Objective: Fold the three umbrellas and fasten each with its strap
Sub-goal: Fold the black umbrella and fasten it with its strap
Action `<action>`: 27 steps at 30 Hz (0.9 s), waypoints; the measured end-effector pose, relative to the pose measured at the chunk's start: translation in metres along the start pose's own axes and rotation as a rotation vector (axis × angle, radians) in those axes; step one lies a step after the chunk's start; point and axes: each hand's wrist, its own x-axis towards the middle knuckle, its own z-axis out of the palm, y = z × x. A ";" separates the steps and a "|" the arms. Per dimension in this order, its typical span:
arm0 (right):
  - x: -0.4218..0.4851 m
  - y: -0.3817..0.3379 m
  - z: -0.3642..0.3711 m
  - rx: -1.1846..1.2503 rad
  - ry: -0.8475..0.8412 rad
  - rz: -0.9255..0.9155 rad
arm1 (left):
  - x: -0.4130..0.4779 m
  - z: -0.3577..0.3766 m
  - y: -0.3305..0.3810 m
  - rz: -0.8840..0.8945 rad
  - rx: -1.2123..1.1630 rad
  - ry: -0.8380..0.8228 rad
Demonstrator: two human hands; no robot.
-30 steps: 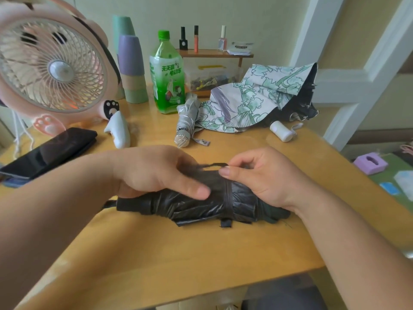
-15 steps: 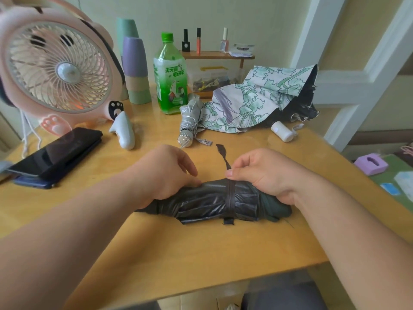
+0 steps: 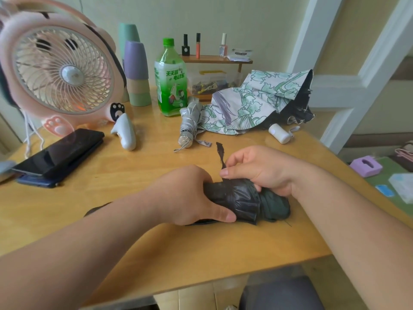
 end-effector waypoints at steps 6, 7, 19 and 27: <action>0.002 0.004 -0.002 0.027 -0.025 -0.180 | -0.017 0.019 -0.001 0.234 0.184 0.292; 0.003 0.005 -0.003 0.046 -0.012 -0.207 | -0.014 0.020 -0.003 0.257 0.224 0.323; -0.002 0.026 -0.002 0.269 0.076 -0.257 | 0.003 -0.007 0.010 0.035 -0.223 0.053; -0.006 0.027 0.000 0.325 0.037 -0.247 | 0.013 0.001 0.006 0.101 -0.350 -0.079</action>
